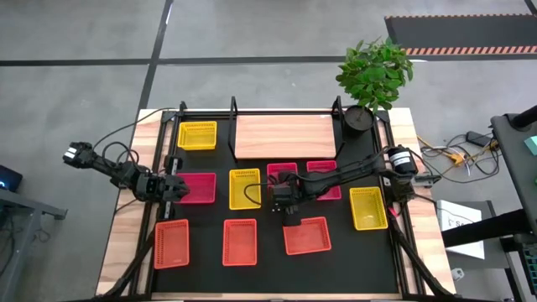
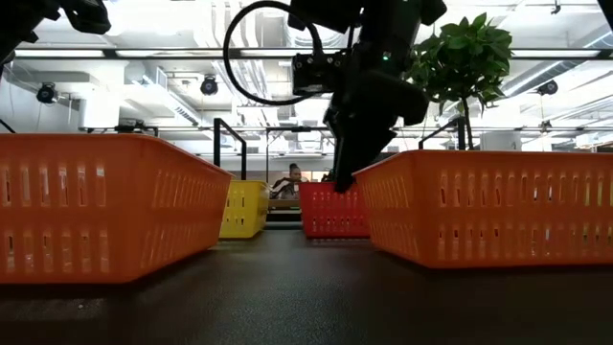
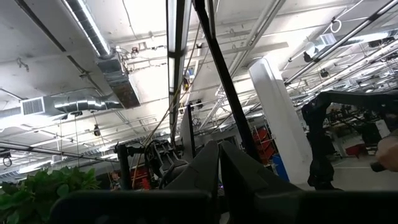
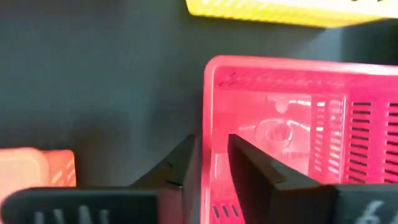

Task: Stack baskets on shelf by color
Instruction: Put the middle red bin on the shelf

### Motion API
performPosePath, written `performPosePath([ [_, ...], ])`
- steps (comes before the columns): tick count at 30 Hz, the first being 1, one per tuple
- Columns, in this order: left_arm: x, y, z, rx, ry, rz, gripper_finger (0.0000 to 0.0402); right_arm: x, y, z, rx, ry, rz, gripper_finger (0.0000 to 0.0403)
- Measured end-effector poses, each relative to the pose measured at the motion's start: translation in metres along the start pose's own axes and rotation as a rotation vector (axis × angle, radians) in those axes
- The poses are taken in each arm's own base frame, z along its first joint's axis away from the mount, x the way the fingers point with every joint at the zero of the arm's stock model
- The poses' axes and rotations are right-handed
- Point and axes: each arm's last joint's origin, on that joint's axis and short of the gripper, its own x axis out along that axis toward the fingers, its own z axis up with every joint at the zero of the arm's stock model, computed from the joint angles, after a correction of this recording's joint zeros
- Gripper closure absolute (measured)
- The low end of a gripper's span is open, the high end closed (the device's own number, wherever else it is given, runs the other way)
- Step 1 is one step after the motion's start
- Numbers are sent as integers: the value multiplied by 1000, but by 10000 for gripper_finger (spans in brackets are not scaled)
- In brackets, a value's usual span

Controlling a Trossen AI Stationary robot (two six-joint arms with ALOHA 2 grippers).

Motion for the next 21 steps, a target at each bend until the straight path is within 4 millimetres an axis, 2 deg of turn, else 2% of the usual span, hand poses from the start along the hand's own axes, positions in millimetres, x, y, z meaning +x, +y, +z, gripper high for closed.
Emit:
performPosePath([
  [7, 0, 0, 0, 0, 0, 0, 400, 1, 0, 0, -10, -4, 7, 388],
  [15, 0, 0, 0, 0, 0, 0, 400, -4, 5, 0, -22, -8, 12, 392],
  [21, 0, 0, 0, 0, 0, 0, 400, -27, 9, 8, -31, -10, 11, 393],
])
